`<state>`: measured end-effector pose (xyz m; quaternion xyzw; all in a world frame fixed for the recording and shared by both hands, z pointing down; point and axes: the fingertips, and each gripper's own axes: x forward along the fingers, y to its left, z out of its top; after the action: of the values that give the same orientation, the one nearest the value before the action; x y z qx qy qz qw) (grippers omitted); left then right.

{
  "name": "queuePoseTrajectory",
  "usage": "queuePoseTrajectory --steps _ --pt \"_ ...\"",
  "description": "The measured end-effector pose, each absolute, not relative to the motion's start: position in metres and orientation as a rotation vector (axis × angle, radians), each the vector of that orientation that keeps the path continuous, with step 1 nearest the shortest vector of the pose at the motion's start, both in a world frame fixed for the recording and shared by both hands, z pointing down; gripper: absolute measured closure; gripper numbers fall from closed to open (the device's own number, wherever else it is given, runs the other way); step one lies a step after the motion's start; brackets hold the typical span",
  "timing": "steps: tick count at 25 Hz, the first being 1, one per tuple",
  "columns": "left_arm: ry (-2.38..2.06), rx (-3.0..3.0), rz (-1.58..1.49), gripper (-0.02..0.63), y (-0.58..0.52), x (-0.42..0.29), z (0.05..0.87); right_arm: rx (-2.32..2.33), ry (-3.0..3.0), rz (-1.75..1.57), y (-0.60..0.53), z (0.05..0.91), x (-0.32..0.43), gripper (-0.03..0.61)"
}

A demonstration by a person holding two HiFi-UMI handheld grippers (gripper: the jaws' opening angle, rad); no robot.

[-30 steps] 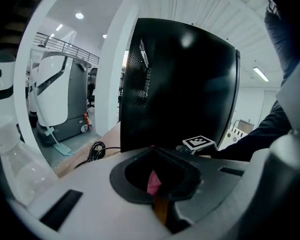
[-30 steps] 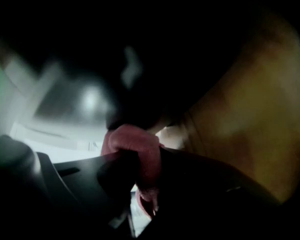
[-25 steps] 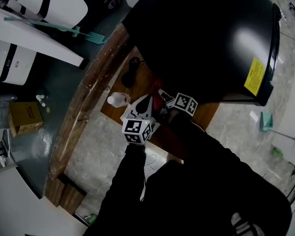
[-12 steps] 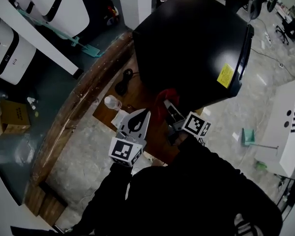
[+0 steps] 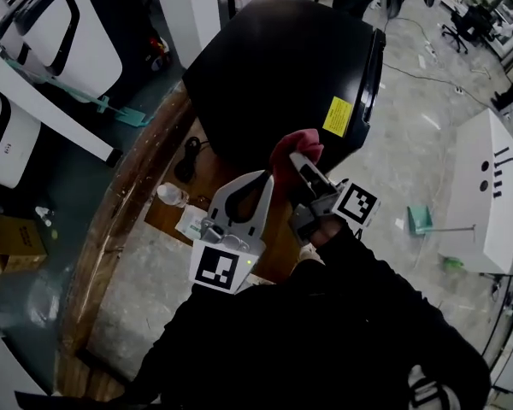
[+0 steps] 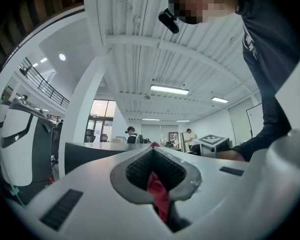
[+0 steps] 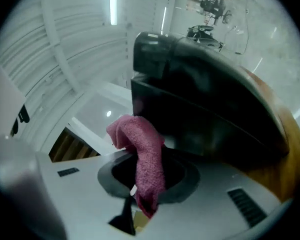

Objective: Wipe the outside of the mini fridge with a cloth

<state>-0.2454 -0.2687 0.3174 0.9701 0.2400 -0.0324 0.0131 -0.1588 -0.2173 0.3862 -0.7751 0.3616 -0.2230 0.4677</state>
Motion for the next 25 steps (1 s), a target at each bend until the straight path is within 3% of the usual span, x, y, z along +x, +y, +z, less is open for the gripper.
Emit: queuePoseTrajectory --steps 10,25 --pt "0.771 2.977 0.032 0.607 -0.246 -0.216 0.366 -1.624 0.848 -0.594 -0.204 0.417 -0.138 0.488" --pt "0.709 2.907 0.423 0.607 -0.25 -0.173 0.551 -1.619 0.675 -0.878 -0.223 0.609 -0.13 0.492"
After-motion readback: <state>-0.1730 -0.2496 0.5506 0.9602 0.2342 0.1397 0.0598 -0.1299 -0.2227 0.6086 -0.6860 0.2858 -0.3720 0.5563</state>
